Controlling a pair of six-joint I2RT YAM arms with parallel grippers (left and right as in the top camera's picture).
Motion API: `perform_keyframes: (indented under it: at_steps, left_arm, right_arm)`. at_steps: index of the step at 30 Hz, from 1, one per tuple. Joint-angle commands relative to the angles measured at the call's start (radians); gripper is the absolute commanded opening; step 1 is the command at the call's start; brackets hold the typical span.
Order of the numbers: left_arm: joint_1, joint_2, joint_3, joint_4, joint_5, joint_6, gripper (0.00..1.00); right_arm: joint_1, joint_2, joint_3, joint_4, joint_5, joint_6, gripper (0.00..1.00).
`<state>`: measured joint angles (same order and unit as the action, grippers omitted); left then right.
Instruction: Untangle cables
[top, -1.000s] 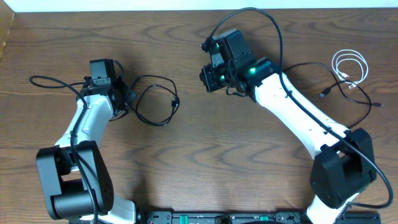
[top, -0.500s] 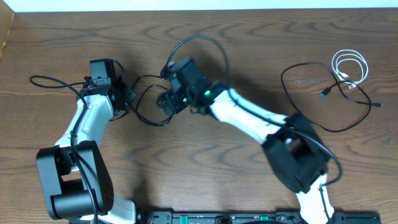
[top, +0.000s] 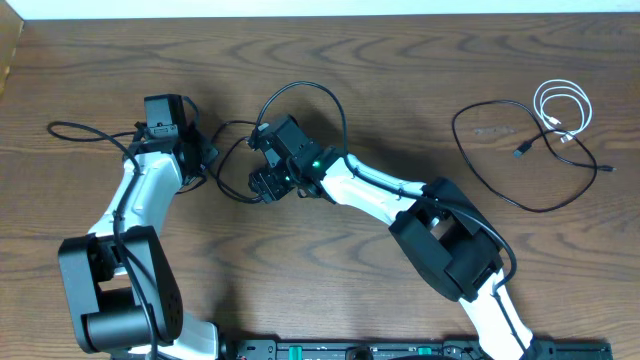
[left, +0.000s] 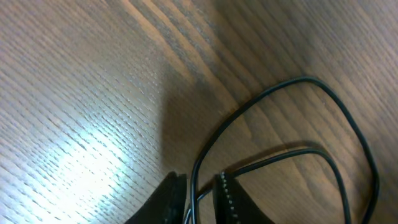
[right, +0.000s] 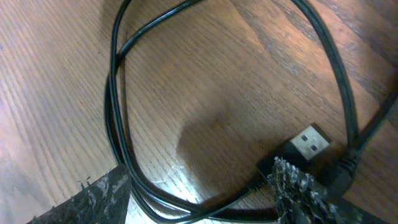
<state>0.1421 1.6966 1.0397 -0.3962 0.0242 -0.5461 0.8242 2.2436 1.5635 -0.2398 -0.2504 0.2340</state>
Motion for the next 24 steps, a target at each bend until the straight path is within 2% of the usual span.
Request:
perform_keyframes:
  at_steps: [1,9,12,21,24]
  left_arm:
    - [0.000,-0.004,-0.006,-0.002,-0.006,0.006,0.22]
    - [0.000,-0.004,-0.006,-0.002,-0.005,0.006,0.22]
    - [0.000,-0.004,-0.006,-0.002,-0.005,0.006,0.22]
    - [0.000,-0.004,-0.006,-0.002,-0.006,0.005,0.23]
    - [0.000,-0.004,-0.006,-0.002,-0.006,0.006,0.23]
  right_arm:
    - [-0.005,0.033,-0.004,-0.053,0.091,0.004,0.69]
    - [-0.043,0.033,-0.004,-0.144,0.181,0.003,0.70]
    - [-0.064,0.032,-0.003,-0.174,0.216,-0.042,0.70]
    - [-0.117,0.015,0.065,-0.388,0.221,-0.042,0.70]
    - [-0.121,0.015,0.129,-0.486,0.222,-0.103,0.70]
